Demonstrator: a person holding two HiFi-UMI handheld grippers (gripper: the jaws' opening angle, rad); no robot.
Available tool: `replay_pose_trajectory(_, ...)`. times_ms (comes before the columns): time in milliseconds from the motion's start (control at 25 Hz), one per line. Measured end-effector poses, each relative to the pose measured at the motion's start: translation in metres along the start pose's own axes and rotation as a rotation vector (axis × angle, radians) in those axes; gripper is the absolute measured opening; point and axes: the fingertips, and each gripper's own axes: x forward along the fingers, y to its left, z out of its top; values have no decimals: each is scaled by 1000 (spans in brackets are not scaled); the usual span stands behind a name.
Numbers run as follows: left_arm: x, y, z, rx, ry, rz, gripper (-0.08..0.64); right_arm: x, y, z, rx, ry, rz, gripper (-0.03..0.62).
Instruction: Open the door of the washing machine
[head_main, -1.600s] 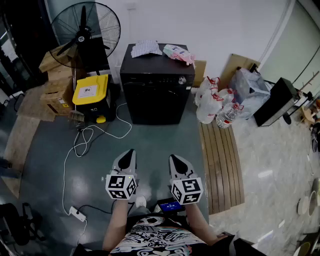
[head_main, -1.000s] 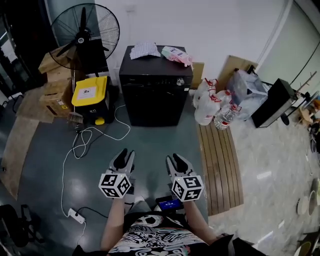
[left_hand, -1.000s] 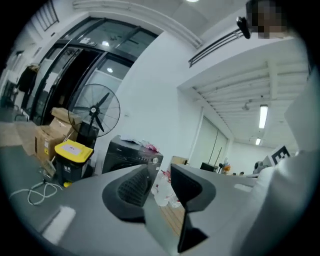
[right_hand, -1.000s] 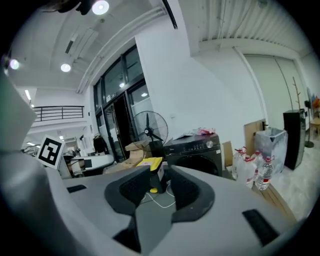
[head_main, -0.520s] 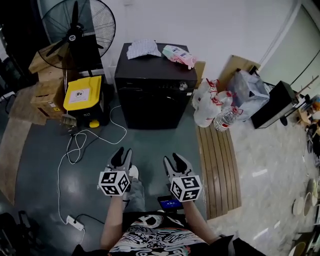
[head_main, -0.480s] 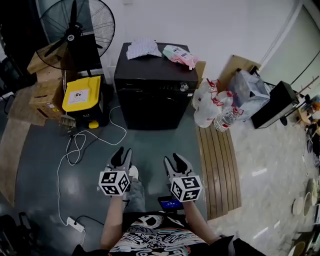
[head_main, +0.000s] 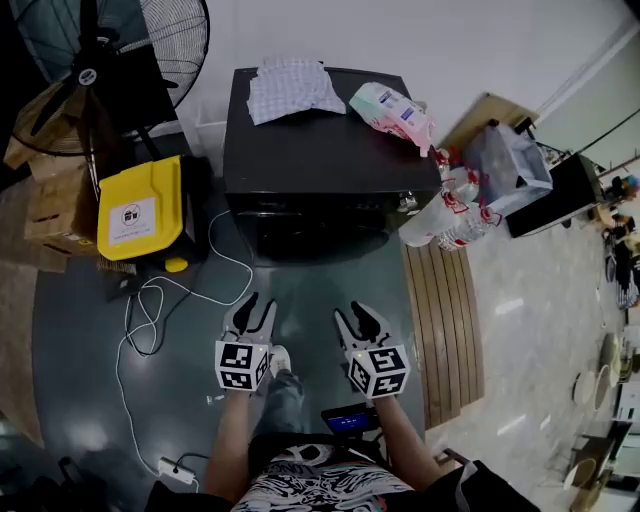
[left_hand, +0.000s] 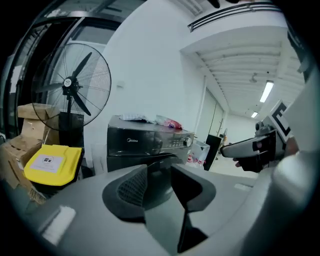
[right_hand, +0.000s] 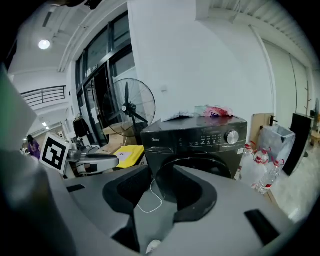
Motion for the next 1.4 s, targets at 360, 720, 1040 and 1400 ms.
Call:
replay_pose_trajectory(360,92,73,-23,4,71,-56,147,101,-26,3,6,76,-64,150)
replay_pose_trajectory(720,158,98,-68,43,157,-116,158,142,-44,-29,25,142,-77,138)
replay_pose_trajectory(1040,220,112,-110,121,212,-170,178,161,-58,-68,65,188,-87,138)
replay_pose_trajectory(1400,262,102,-127,214,244,-249,201,156,-62,-89,111,203,-102,136)
